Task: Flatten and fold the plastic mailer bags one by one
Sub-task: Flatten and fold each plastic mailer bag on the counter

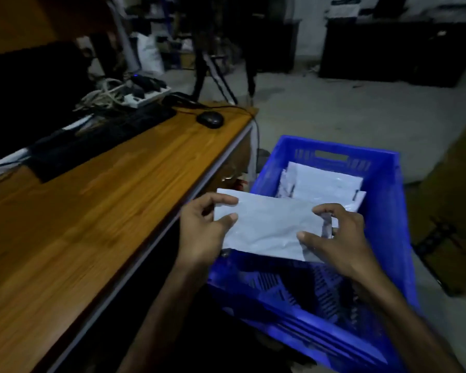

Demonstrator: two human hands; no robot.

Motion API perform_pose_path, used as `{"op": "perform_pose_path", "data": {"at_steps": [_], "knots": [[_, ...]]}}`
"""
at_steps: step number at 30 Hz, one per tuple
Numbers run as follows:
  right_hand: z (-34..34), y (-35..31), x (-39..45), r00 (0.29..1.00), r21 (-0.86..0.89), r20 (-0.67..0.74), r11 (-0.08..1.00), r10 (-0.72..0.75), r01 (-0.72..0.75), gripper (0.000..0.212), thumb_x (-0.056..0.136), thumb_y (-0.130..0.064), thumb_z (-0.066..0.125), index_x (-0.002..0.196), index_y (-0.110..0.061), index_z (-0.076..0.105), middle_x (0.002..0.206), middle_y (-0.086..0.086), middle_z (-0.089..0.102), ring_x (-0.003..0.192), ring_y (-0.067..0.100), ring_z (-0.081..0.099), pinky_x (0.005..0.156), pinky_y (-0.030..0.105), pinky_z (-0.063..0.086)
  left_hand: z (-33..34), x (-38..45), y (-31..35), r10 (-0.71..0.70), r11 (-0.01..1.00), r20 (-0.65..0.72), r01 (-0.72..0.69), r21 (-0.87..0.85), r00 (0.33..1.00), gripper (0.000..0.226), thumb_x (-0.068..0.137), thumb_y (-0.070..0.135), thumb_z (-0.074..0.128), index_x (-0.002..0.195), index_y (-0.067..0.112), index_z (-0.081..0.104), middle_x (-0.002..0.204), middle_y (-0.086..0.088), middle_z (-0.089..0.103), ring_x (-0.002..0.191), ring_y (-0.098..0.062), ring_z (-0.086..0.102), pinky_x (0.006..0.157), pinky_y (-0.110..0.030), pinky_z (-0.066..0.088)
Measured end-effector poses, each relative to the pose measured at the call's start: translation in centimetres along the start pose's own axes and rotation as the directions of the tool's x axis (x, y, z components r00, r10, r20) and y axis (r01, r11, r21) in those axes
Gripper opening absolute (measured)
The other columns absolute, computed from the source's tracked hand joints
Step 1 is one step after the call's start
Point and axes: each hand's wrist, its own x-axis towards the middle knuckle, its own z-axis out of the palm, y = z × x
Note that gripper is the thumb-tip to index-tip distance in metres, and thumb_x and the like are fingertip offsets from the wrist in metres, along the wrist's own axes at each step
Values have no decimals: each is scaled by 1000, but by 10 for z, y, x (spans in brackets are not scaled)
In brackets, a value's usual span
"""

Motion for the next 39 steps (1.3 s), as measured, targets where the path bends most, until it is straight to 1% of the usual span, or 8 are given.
{"op": "perform_pose_path", "data": {"at_steps": [5,11,17,20,23,27,32,39], "knots": [[-25,32,30,991,-117,-24,984,135,-137,51,83,-16,87,121,-19,52,128,5,22,109,8,25,60,6,36,66,51,-28,9,992,158,-28,119,987,32,89,-15,65,90,13,78,92,-14,78,83,-36,76,64,-45,59],[-27,53,72,975,-388,29,902,219,-191,75,76,-34,90,137,-27,47,150,11,12,132,38,44,104,40,47,120,92,-72,-137,950,219,66,304,966,37,91,-14,53,91,15,76,86,2,71,38,-16,49,39,-20,34],[-7,55,80,866,-754,362,655,345,54,87,82,-41,85,152,-29,34,159,13,1,131,41,44,104,44,49,137,127,-97,-275,873,251,132,469,928,46,86,-21,40,99,2,77,33,2,46,27,-14,32,34,-18,23],[6,58,69,826,-792,436,588,356,165,79,86,-44,81,148,-22,37,155,8,9,129,38,42,96,46,49,138,131,-107,-255,862,288,82,501,923,48,83,-19,40,106,4,76,63,-11,62,43,-17,46,39,-20,34],[17,65,66,765,-820,473,536,437,201,83,90,-49,74,155,-22,30,160,10,4,137,39,37,103,51,47,134,130,-128,-225,822,376,-32,568,899,58,78,-21,44,123,2,73,120,-7,66,103,-17,66,79,-21,52],[21,67,75,714,-833,485,516,506,200,77,99,-44,63,160,-22,22,165,10,1,138,41,37,108,52,45,129,129,-137,-342,667,514,-182,723,787,70,86,-8,56,152,15,49,168,-15,12,157,-30,23,124,-29,25],[26,74,84,720,-863,453,461,526,206,69,102,-25,57,160,-25,20,161,9,4,132,42,41,100,49,48,132,99,-105,-410,411,498,-333,849,764,52,100,10,53,150,18,43,164,-20,-34,157,-48,-3,122,-53,26],[28,66,89,715,-887,424,416,555,203,92,86,5,62,161,-24,17,159,12,5,127,40,44,85,42,51,142,101,-141,-572,388,540,-377,841,617,50,79,54,62,117,22,53,169,-28,-6,157,-40,14,117,-61,31]]}}
